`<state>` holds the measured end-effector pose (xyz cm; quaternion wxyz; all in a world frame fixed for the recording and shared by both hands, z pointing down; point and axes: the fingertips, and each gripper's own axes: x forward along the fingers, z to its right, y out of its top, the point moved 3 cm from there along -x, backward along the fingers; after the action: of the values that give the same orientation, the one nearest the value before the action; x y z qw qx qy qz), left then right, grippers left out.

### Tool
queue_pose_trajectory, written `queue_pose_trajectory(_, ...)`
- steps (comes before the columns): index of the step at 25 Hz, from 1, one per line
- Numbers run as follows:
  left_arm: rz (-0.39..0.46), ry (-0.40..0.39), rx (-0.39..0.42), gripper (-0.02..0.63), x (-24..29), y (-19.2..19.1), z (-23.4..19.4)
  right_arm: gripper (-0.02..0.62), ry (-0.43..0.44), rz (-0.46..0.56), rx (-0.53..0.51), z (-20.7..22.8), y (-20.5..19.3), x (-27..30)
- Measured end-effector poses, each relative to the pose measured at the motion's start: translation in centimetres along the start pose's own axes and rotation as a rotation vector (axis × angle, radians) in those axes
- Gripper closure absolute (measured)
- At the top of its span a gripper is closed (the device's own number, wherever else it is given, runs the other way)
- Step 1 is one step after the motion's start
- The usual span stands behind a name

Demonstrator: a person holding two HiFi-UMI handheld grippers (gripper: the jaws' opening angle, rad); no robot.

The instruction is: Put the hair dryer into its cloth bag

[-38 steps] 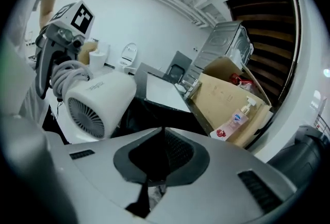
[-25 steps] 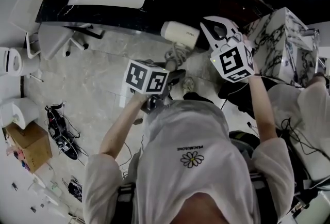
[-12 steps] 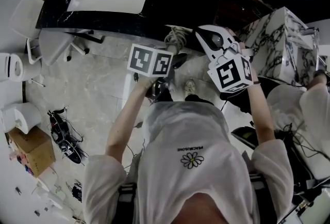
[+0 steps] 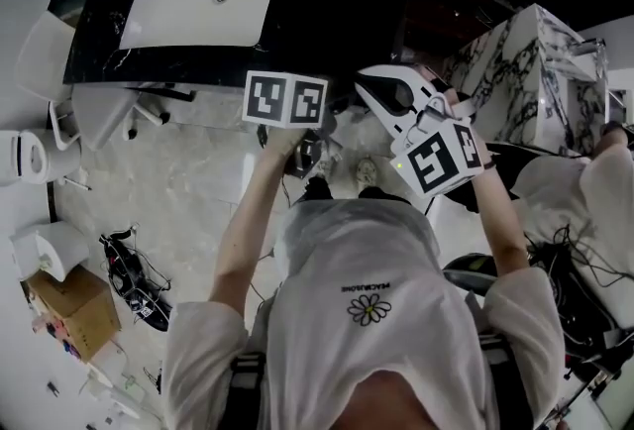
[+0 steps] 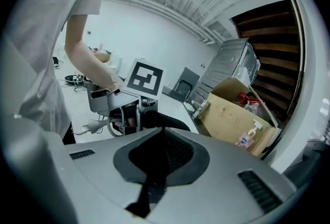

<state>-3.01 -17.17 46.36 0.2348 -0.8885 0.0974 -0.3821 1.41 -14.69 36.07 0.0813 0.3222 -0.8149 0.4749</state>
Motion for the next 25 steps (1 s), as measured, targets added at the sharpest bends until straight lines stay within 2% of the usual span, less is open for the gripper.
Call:
queue_pose_trajectory(4,0.003,-0.016,-0.01,0.434,0.7,1.5,-0.5,0.575,0.001,-0.02,-0.024,0.0,-0.1,0.1)
queue_pose_trajectory(13,-0.003,-0.003,-0.04,0.42,2.3,4.5,-2.5,0.575,0.009,-0.053,-0.006,0.2,-1.1,0.6)
queue_pose_trajectory(19,-0.005,0.0,0.032,0.412,2.9,4.2,-2.8,0.575,0.017,-0.061,0.017,0.3,-1.6,1.0)
queue_pose_trajectory(21,0.012,0.018,0.055,0.368,2.9,3.8,-2.8,0.575,0.02,-0.063,0.029,0.3,-1.8,1.0)
queue_pose_trajectory(25,0.04,0.102,0.109,0.28,3.1,3.4,-2.0,0.575,0.015,-0.065,0.05,0.0,-1.9,1.1)
